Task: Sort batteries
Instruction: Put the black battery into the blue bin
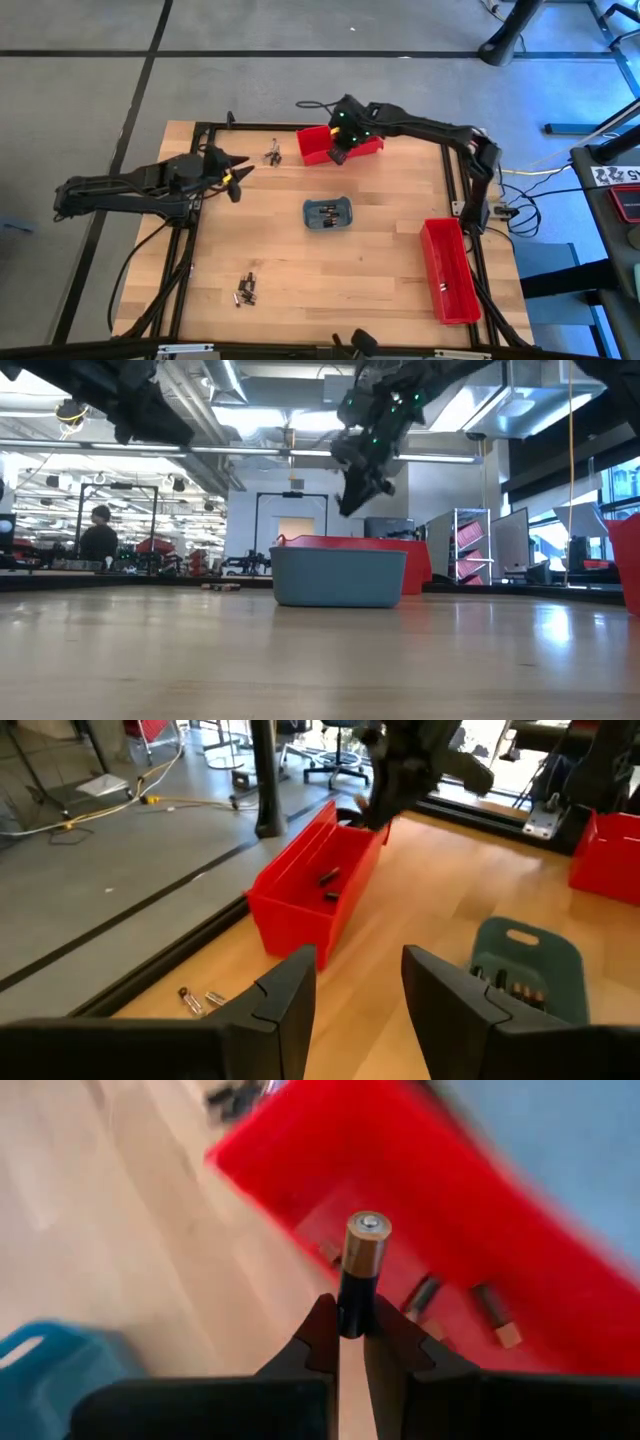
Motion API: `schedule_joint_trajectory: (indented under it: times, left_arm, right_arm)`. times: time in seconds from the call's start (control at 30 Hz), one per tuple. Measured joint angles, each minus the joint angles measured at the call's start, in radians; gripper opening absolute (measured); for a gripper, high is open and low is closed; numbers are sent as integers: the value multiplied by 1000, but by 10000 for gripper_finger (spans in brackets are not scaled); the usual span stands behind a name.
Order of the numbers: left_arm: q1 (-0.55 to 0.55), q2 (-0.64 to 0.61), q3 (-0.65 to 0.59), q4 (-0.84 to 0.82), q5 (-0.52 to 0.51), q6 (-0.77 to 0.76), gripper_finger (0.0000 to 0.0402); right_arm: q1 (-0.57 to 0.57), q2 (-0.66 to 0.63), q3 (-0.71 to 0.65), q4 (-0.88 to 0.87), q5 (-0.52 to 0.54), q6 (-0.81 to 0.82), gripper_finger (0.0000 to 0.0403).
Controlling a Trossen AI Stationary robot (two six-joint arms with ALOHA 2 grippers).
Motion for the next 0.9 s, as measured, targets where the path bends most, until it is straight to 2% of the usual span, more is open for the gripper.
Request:
schedule_joint_trajectory:
  times: [0.1, 0.23, 0.33, 0.5, 0.67, 0.9]
  left_arm:
    - [0, -6, 0, -45, 0, 0, 139]
    - [1, -6, 0, -110, 1, -31, 139]
    - [1, -5, 0, -143, 1, -49, 139]
    - [0, -5, 0, -150, 1, -50, 139]
    - [0, -4, 0, -151, 1, -52, 139]
    - [0, -4, 0, -160, 2, -65, 139]
  right_arm:
    - [-4, 42, 0, 20, -7, 78, 21]
    - [-3, 93, 3, 35, -14, 101, 21]
    - [-11, 106, 6, 45, 51, 112, 21]
    - [-42, 110, 5, 60, 63, 156, 21]
    - [-45, 108, 2, 84, -12, 166, 24]
    - [-43, 90, 22, 58, -24, 159, 22]
